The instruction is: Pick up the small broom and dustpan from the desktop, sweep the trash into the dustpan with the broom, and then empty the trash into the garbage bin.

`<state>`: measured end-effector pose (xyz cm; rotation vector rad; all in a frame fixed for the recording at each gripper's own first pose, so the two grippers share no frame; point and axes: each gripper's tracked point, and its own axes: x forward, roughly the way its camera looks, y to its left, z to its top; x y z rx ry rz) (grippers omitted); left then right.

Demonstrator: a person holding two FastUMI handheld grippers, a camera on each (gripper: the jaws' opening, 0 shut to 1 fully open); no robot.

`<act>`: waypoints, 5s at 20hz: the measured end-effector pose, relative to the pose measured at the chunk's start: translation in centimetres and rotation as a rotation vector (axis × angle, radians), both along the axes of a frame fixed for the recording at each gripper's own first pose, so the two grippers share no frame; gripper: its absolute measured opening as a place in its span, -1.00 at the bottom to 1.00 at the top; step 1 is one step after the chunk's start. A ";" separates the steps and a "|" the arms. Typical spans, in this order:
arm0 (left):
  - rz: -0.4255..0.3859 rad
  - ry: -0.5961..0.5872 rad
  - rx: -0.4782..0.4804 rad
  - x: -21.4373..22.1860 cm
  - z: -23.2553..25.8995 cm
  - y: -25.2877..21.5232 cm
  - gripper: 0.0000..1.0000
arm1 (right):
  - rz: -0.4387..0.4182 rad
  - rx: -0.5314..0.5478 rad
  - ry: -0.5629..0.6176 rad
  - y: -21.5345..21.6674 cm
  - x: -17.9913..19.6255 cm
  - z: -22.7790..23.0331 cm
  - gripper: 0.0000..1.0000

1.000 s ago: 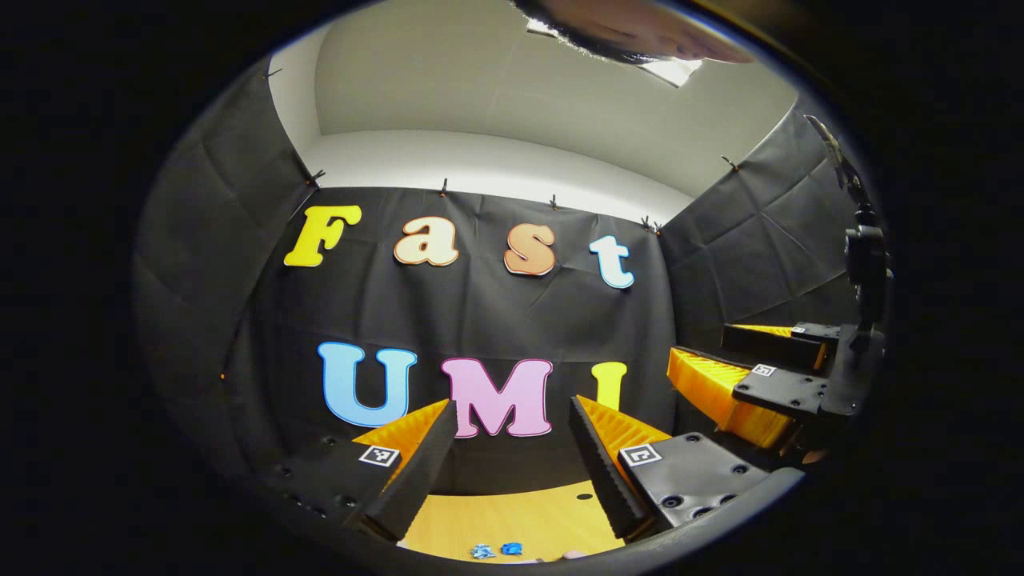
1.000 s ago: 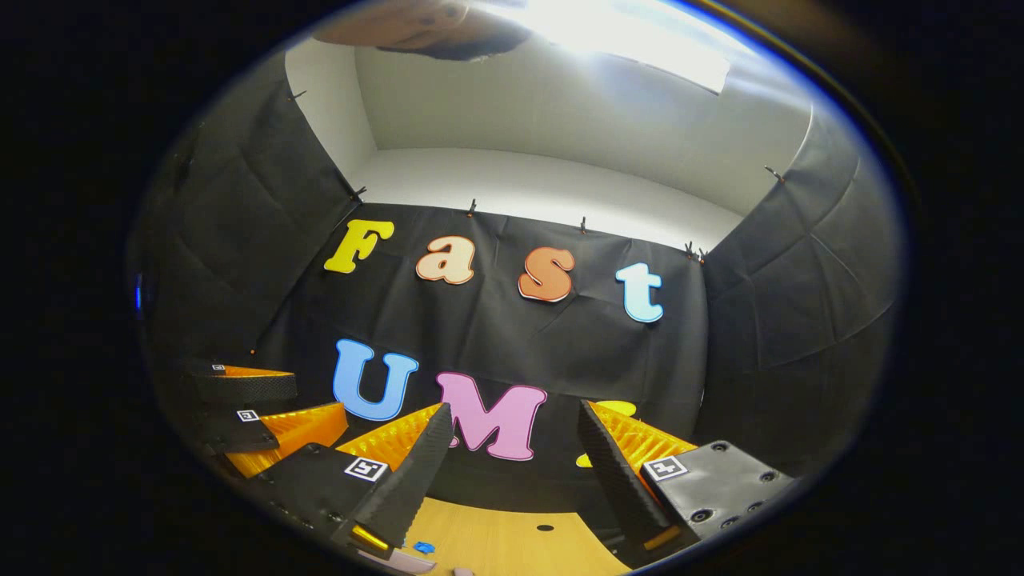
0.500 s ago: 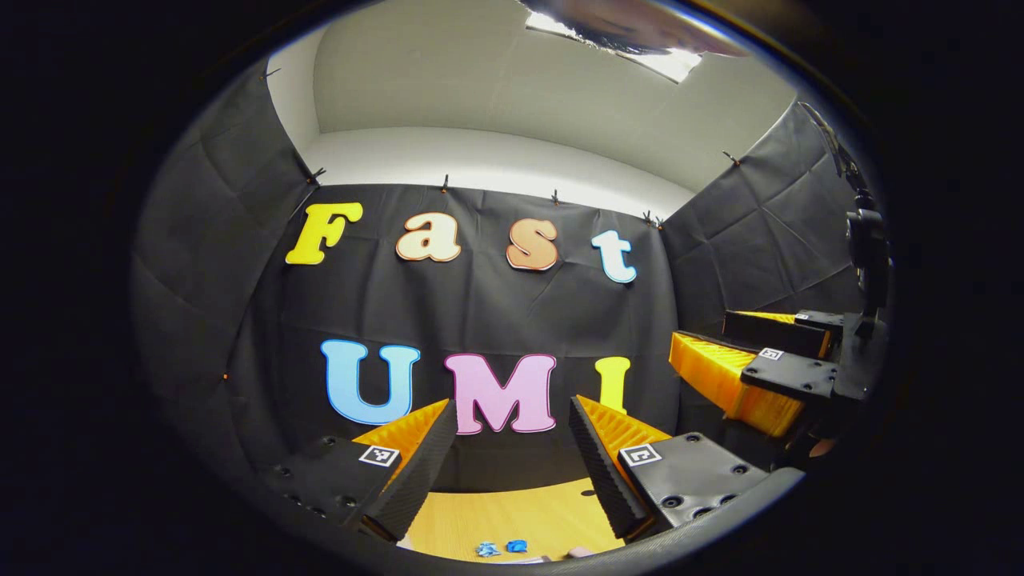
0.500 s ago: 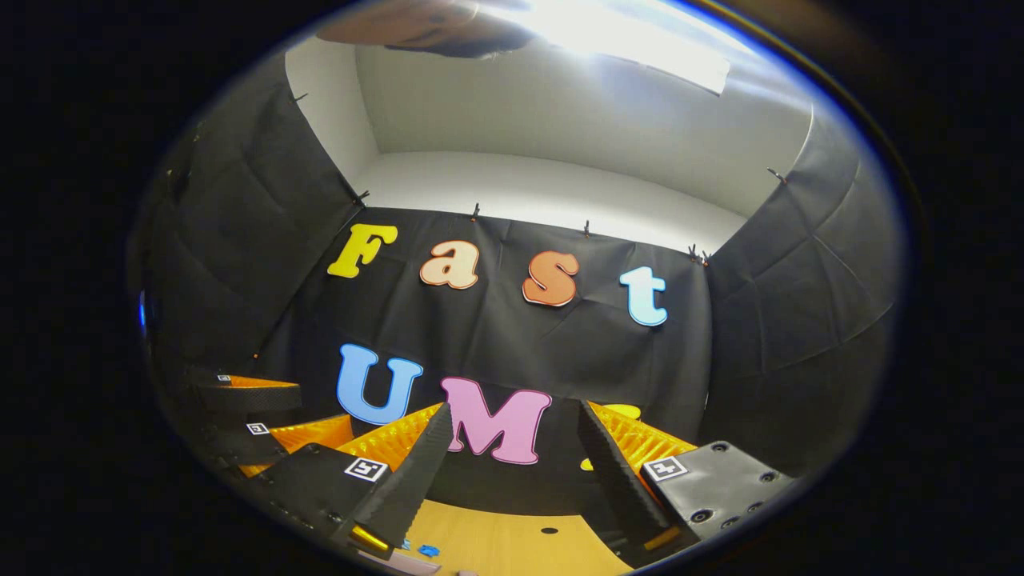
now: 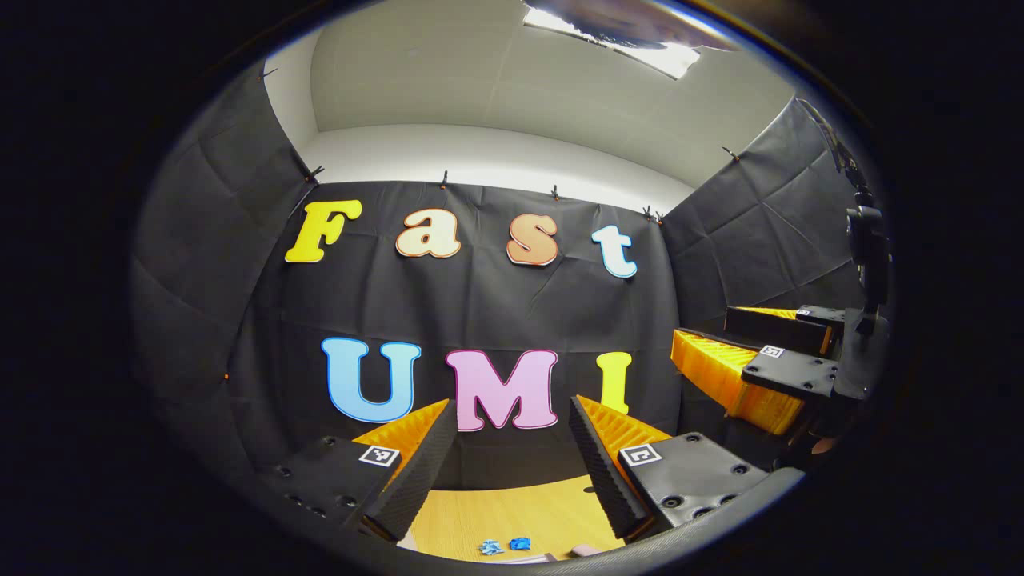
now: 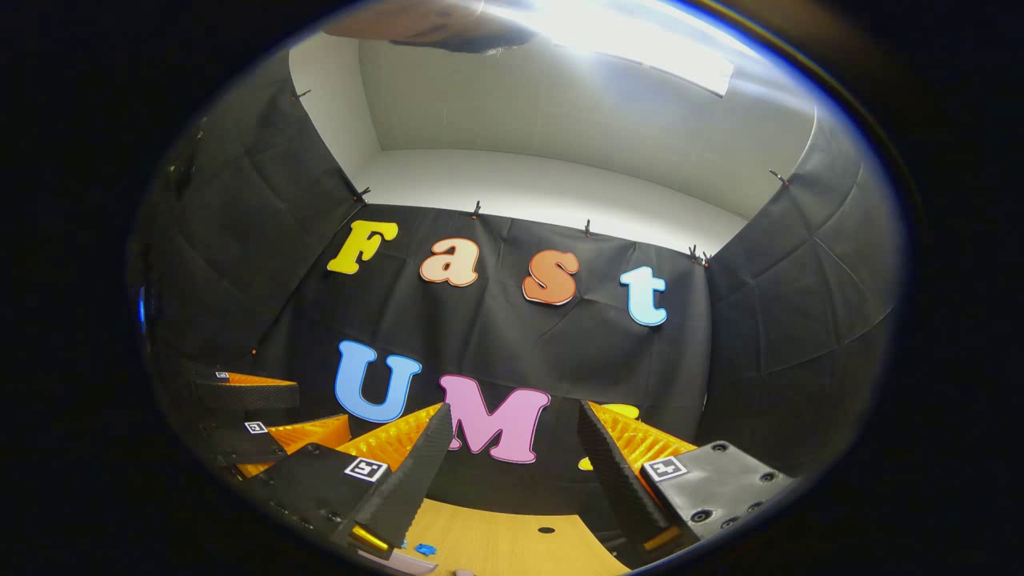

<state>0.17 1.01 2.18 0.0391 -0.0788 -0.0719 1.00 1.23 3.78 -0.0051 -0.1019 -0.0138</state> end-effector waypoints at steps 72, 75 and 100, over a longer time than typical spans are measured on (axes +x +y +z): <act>-0.085 2.041 0.064 -3.7 -30.4 5.4 -0.40 | 0.413 -0.002 1.945 3.3 -0.9 -56.1 -0.59; -0.118 2.035 0.121 -4.0 -30.7 6.6 -0.44 | 0.498 -0.148 1.872 4.2 4.6 -58.0 -0.60; -0.255 1.969 0.476 -4.6 -32.3 10.5 -0.44 | 1.485 -0.368 2.023 15.6 0.0 -56.1 -0.60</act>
